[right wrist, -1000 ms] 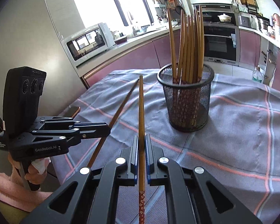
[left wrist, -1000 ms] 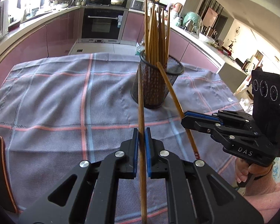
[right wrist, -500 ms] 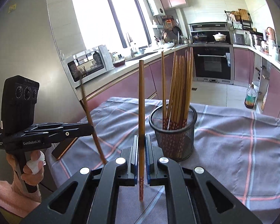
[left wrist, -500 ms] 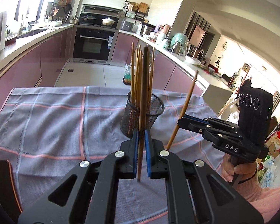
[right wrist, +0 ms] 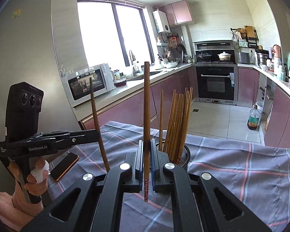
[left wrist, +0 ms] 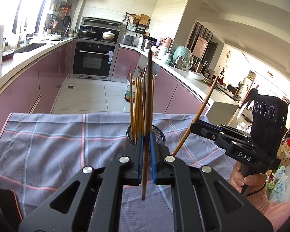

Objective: Organize utensils
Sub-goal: 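Carry both held chopsticks upright over the mesh cup and lower them in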

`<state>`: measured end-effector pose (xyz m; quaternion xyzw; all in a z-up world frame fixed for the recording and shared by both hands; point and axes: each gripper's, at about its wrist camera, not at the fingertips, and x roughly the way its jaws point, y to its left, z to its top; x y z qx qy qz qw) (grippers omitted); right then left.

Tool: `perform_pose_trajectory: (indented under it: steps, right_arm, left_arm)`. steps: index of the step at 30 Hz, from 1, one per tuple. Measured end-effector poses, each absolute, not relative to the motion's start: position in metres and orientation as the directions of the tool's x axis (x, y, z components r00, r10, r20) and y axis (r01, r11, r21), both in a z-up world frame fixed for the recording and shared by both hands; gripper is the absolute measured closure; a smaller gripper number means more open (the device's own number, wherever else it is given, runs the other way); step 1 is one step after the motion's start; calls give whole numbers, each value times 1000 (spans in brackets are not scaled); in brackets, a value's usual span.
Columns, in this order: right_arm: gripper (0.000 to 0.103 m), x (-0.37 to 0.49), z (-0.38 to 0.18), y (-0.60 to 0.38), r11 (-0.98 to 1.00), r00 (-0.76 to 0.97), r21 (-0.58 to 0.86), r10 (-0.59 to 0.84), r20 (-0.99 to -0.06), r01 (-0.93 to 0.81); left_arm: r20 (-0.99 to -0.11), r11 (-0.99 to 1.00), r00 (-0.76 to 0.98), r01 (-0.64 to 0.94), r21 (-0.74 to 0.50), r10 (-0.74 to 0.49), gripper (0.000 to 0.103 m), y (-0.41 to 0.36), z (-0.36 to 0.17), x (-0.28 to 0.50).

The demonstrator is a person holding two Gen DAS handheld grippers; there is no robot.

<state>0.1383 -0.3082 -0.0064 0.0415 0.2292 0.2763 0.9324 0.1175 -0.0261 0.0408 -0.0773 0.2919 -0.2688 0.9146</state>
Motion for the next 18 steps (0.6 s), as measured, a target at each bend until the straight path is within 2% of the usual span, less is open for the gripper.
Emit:
perform_pose_trajectory:
  steps: [18]
  right_arm:
    - [98, 151, 20, -317, 857, 788, 175, 514, -339, -484]
  left_arm:
    - [-402, 833, 730, 490, -256, -553, 96, -47, 95, 144]
